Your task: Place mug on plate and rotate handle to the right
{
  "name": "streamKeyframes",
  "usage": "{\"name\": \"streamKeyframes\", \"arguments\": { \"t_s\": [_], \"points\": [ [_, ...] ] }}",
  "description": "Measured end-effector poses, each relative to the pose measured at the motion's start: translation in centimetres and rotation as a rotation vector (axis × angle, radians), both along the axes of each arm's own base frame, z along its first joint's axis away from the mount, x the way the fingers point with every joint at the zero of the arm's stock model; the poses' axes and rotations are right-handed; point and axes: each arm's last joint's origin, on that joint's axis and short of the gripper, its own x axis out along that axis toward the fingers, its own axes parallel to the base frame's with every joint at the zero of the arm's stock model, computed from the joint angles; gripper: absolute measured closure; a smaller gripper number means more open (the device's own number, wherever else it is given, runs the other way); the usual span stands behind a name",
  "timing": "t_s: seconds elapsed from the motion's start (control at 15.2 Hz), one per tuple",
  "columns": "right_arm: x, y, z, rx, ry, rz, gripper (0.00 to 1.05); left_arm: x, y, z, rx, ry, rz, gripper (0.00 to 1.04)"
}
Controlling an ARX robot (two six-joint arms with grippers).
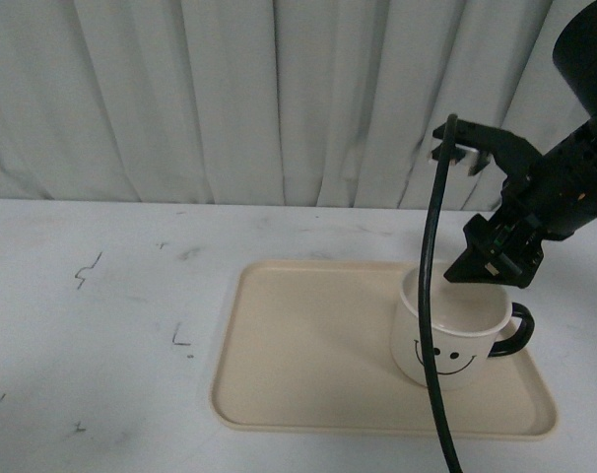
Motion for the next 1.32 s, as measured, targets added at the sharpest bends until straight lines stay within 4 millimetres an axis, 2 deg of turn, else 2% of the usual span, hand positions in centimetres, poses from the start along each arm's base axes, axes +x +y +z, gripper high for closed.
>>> {"name": "streamKeyframes", "arguments": {
  "t_s": [0.13,0.2,0.33,0.4,0.46,0.53,0.59,0.72,0.86,0.92,1.05,1.32],
  "points": [
    [-0.9,-0.4,2.7,0.09,-0.089,0.013,0.16,0.0,0.0,0.0,0.0,0.0,0.0,0.07],
    [-3.0,-1.2,6.8,0.258,-0.306,-0.006,0.07,0.0,0.0,0.0,0.0,0.0,0.0,0.07],
    [-3.8,-1.2,9.7,0.324,-0.403,-0.01,0.06,0.0,0.0,0.0,0.0,-0.001,0.0,0.07],
    [-3.6,-0.6,9.2,0.289,-0.594,-0.138,0.14,0.0,0.0,0.0,0.0,0.0,0.0,0.07],
    [-4.8,-0.8,7.0,0.271,-0.695,-0.358,0.25,0.0,0.0,0.0,0.0,0.0,0.0,0.07],
    [-7.4,-1.4,4.5,0.291,-0.755,-0.57,0.37,0.0,0.0,0.0,0.0,0.001,0.0,0.07],
    [-9.5,-2.7,4.2,0.343,-0.855,-0.712,0.5,0.0,0.0,0.0,0.0,0.001,0.002,0.07],
    [-13.2,-3.9,6.4,0.466,-1.018,-0.766,0.74,0.0,0.0,0.0,0.0,0.0,0.0,0.07],
    [-16.0,-4.1,4.2,0.462,-0.952,-0.764,0.97,0.0,0.0,0.0,0.0,0.0,0.0,0.07],
    [-17.4,-4.2,3.0,0.445,-0.909,-0.771,1.02,0.0,0.0,0.0,0.0,0.0,0.0,0.07],
    [-19.5,-5.5,3.3,0.461,-0.949,-0.777,1.03,0.0,0.0,0.0,0.0,0.0,0.0,0.07],
    [-23.1,-5.6,2.2,0.456,-0.933,-0.776,1.03,0.0,0.0,0.0,0.0,0.0,0.0,0.07]
  ]
}}
